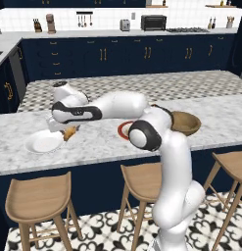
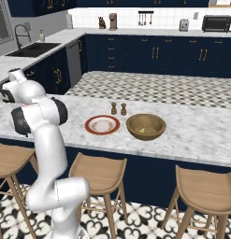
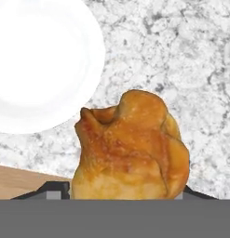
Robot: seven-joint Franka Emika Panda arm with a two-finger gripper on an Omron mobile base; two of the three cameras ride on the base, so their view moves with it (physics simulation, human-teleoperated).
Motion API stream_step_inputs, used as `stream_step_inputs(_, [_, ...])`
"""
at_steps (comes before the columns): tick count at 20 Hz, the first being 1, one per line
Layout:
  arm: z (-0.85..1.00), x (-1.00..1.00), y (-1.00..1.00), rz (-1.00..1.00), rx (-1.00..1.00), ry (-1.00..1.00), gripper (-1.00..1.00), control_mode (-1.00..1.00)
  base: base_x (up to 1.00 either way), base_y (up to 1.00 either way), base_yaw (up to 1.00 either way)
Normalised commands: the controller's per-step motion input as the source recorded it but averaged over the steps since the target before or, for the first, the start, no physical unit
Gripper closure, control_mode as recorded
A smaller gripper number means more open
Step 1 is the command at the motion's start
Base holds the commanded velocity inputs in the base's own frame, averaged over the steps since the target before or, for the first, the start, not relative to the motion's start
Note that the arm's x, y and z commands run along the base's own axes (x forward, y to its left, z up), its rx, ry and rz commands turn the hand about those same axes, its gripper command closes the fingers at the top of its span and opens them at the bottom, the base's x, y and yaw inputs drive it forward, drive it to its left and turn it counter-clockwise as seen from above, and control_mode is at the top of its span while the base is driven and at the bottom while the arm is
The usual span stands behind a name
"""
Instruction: Pick the chicken drumstick and lemon wedge from their plates and place them in the bowl. Then put the bowl in the fridge.
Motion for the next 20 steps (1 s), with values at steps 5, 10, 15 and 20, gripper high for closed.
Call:
stream_step_inputs(5, [0.29,-0.67,-1.0,0.02,0.07,-0.04,1.0,-1.0,0.0,0.0,0.0])
stream_step_inputs(10, [0.7,-0.15,-1.0,0.0,0.07,0.0,1.0,-1.0,0.0,0.0,0.0])
stream_step_inputs(15, [0.75,0.02,-1.0,-0.04,0.0,0.11,1.0,-1.0,0.0,0.0,0.0])
stream_step_inputs(20, [0.28,0.14,-1.0,-0.08,-0.09,0.21,1.0,-1.0,0.0,0.0,0.0])
